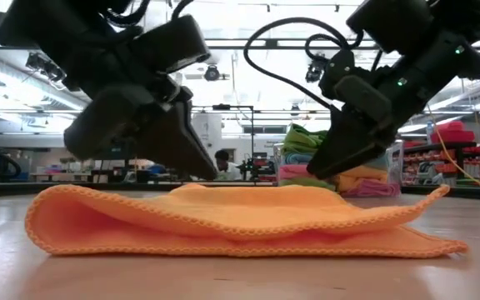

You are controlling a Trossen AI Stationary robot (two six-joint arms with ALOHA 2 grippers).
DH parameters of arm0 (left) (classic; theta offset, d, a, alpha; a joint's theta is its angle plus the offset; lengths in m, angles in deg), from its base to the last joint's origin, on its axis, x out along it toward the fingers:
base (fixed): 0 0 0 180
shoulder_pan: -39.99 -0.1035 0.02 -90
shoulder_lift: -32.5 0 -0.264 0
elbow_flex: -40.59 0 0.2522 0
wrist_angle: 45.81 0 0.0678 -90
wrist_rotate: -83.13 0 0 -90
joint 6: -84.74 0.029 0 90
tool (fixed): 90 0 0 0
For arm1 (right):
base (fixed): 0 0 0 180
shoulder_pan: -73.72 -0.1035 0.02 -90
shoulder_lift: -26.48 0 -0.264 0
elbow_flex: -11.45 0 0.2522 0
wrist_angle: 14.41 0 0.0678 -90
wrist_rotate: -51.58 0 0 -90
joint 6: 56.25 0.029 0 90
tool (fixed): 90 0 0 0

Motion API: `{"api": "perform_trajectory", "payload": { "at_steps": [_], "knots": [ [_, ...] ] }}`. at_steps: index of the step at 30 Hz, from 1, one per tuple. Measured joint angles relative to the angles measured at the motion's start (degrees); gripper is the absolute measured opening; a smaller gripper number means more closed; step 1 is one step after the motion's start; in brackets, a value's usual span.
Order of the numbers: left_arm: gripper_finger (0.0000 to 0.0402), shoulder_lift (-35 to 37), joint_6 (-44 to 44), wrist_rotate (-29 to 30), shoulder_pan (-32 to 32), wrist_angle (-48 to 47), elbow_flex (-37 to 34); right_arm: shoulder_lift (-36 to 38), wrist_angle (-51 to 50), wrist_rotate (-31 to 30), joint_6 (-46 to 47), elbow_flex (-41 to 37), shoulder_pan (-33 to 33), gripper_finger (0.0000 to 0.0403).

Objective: Fold microfiber towels
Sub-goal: Fold the yellow towel

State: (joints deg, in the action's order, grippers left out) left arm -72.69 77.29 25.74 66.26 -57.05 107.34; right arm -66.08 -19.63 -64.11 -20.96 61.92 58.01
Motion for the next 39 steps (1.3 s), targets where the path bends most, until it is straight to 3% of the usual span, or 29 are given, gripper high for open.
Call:
{"api": "perform_trajectory", "payload": {
  "at_steps": [14, 21, 39],
  "knots": [
    [0.0029, 11.67, -1.91, -0.29, -0.18, 4.81, -11.41, 0.0, 1.37, 1.64, -0.92, 0.02, 6.01, 0.0252],
    [0.0027, 13.51, -2.35, -0.33, -1.16, 12.88, -17.18, -0.03, 3.02, 3.19, -0.93, 0.39, 10.97, 0.0252],
    [0.003, 13.48, -4.36, -0.36, -2.1, 15.64, -17.86, -10.56, 5.14, 2.62, 3.43, 4.05, 10.73, 0.025]
  ]
}}
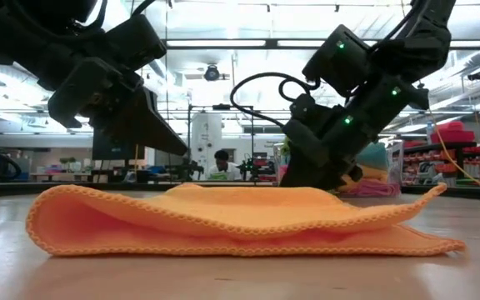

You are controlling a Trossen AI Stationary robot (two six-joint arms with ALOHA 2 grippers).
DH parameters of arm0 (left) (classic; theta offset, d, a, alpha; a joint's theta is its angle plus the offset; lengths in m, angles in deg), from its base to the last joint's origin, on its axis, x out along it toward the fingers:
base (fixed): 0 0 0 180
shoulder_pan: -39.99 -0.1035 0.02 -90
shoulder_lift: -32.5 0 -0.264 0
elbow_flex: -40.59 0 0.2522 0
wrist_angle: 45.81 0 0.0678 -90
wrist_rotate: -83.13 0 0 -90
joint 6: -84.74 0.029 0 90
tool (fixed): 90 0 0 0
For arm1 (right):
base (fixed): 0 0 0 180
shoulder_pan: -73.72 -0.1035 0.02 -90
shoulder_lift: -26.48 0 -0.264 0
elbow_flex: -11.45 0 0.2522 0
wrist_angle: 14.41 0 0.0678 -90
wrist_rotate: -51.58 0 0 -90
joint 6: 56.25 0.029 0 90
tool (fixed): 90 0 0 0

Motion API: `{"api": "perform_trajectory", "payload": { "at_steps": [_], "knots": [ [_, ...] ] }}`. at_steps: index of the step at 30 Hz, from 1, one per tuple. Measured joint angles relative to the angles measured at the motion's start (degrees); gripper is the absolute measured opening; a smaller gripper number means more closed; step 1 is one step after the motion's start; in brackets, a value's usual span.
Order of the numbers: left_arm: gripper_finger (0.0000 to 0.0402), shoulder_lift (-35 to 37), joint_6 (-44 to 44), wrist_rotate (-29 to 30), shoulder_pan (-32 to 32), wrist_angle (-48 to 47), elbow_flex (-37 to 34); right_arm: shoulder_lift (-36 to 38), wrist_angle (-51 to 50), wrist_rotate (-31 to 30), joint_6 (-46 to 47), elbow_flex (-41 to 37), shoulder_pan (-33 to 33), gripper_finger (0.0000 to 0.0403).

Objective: Fold microfiber towels
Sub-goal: Fold the yellow towel

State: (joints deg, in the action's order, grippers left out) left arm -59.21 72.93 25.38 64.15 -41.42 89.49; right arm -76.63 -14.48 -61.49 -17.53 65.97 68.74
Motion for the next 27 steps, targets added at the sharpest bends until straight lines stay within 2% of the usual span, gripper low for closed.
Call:
{"api": "perform_trajectory", "payload": {
  "at_steps": [3, 6, 14, 18, 23, 27],
  "knots": [
    [0.0034, 0.0, -0.03, 0.04, 0.0, -0.19, 0.0, 0.24, -0.8, 0.24, 0.18, 0.09, -0.1, 0.0237],
    [0.0038, 0.0, -0.66, 0.04, 0.0, -0.98, 0.0, 0.26, -1.75, 0.17, 0.56, 0.16, -0.08, 0.0208],
    [0.0034, 0.0, -1.51, 0.2, 0.0, -2.4, 0.0, 0.37, -2.82, -0.52, -0.77, 0.06, -0.08, 0.0074],
    [0.0037, 0.0, -5.94, 2.75, -0.41, -4.69, 0.0, 0.37, -2.64, 0.2, -1.56, 0.06, -0.36, 0.0022],
    [0.0063, 0.0, -12.43, 3.21, -2.24, -8.4, 0.0, 1.67, -3.49, 2.18, -5.67, -0.03, -1.82, 0.0006],
    [0.011, -0.02, -16.03, 2.49, -3.57, -11.7, 0.0, 5.65, -4.52, 2.67, -11.36, -0.13, -3.97, 0.0004]
  ]
}}
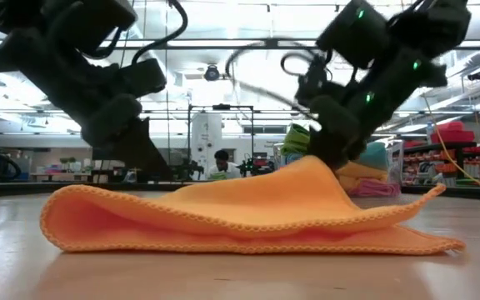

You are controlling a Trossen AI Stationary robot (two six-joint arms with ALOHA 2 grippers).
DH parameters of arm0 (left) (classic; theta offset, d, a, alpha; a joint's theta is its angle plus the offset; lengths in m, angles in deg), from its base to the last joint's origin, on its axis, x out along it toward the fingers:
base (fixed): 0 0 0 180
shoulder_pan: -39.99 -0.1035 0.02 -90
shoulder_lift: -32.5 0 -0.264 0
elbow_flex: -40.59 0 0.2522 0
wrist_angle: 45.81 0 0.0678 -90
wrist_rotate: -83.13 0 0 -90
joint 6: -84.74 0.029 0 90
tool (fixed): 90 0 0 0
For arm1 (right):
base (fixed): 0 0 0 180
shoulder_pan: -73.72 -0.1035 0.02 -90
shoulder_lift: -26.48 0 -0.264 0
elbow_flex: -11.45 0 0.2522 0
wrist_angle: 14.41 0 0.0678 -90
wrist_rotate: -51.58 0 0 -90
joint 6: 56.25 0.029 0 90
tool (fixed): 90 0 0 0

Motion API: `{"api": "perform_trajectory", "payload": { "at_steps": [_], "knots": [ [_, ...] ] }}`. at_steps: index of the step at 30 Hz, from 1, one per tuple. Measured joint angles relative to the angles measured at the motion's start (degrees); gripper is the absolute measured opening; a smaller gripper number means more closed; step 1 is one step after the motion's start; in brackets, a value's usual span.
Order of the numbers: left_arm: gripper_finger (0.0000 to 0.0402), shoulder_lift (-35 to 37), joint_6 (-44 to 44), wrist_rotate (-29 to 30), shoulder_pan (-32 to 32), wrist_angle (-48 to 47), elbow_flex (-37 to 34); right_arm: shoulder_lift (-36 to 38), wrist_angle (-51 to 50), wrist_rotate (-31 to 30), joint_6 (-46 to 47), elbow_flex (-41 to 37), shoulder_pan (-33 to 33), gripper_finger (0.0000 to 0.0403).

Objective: Fold microfiber towels
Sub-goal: Fold the yellow towel

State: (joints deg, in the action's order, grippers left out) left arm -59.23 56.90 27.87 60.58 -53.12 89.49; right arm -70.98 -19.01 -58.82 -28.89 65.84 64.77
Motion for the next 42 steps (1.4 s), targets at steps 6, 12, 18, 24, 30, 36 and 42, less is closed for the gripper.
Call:
{"api": "perform_trajectory", "payload": {
  "at_steps": [6, 12, 18, 24, 30, 36, 42],
  "knots": [
    [0.0204, -0.15, -0.2, -0.57, -2.65, 0.74, 0.0, 2.62, -0.24, -0.97, -7.55, 0.02, -2.93, 0.0002],
    [0.0233, -0.17, 4.84, -8.82, -9.27, 4.55, 0.0, 2.41, -0.22, -1.65, -7.88, 0.06, -3.19, 0.0002],
    [0.0211, -0.2, 7.46, -19.34, -19.72, 6.19, 0.0, 2.41, -0.2, -2.11, -7.9, 0.09, -3.21, 0.0003],
    [0.0198, -1.24, 5.72, -27.53, -25.16, 6.09, -0.02, 2.41, -0.11, -2.23, -7.92, 0.11, -3.21, 0.0004],
    [0.0209, -6.53, 4.12, -29.52, -25.24, 10.53, 0.14, 2.41, 0.25, -2.24, -8.32, 0.19, -3.19, 0.0004],
    [0.0178, -8.63, 4.56, -29.64, -24.65, 13.05, 0.28, 2.41, 0.15, -2.24, -8.36, 0.19, -3.19, 0.0005],
    [0.0071, -8.67, 7.44, -29.54, -24.67, 12.72, 0.28, 2.41, -0.06, -2.26, -8.36, 0.19, -3.19, 0.0005]
  ]
}}
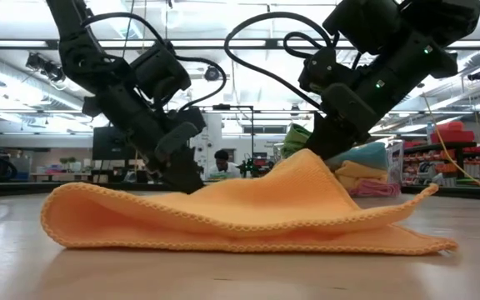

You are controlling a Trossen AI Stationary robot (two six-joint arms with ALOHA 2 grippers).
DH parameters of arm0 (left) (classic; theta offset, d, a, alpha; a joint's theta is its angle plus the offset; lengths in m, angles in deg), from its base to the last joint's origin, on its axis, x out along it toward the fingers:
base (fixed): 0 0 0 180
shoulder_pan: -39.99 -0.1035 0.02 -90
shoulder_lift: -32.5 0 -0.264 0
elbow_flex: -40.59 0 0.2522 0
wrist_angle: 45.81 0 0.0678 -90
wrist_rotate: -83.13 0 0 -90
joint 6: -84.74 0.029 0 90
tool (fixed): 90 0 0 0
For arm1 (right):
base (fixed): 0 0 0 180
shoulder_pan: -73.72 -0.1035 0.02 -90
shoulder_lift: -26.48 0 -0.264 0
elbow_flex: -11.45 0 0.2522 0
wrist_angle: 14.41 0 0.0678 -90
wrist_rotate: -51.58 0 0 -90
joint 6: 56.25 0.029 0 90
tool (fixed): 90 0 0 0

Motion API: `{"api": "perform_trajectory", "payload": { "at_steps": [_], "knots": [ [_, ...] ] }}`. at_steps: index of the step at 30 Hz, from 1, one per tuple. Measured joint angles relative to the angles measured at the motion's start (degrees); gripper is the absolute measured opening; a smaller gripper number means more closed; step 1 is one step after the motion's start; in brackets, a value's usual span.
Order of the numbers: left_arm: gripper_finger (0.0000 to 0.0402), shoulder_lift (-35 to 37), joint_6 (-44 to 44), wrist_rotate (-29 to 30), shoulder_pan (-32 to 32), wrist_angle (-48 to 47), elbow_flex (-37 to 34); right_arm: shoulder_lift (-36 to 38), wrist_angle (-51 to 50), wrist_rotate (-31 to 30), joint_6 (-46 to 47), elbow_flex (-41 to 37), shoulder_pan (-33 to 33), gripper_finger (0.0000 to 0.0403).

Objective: Fold microfiber towels
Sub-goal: Fold the yellow towel

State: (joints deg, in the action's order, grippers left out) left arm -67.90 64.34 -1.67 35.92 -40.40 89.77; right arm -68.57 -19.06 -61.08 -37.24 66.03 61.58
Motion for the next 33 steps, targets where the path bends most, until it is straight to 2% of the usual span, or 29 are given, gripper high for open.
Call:
{"api": "perform_trajectory", "payload": {
  "at_steps": [2, 4, 7, 13, 19, 27, 33],
  "knots": [
    [0.0026, 0.04, 0.4, -0.56, 0.01, -0.02, -0.02, 0.0, -0.14, 0.0, -0.19, 0.0, 0.0, 0.0005],
    [0.0013, 0.86, 1.33, -1.43, 0.09, -0.62, -0.09, 0.0, -0.25, -0.13, -0.84, 0.0, 0.0, 0.0005],
    [0.0018, 2.79, 2.96, -2.2, 0.22, -2.12, -0.34, 0.12, -0.41, -2.27, -2.12, 0.0, 0.0, 0.0005],
    [0.0008, 7.17, 9.01, 0.53, 0.52, -1.22, -0.28, 2.46, -3.26, -6.87, -5.55, 0.0, 0.0, 0.0005],
    [0.0022, 9.67, 16.67, 4.13, 3.38, -0.04, -0.28, 6.29, -6.71, -10.47, -6.25, 0.0, 0.0, 0.0006],
    [0.001, 13.65, 24.42, 11.64, 5.69, 0.1, -0.24, 9.35, -7.05, -10.59, -16.14, 0.0, 0.13, 0.0006],
    [0.003, 14.96, 23.82, 12.19, 6.19, 0.64, -0.2, 9.33, -8.34, -10.54, -21.11, -0.02, 0.78, 0.0006]
  ]
}}
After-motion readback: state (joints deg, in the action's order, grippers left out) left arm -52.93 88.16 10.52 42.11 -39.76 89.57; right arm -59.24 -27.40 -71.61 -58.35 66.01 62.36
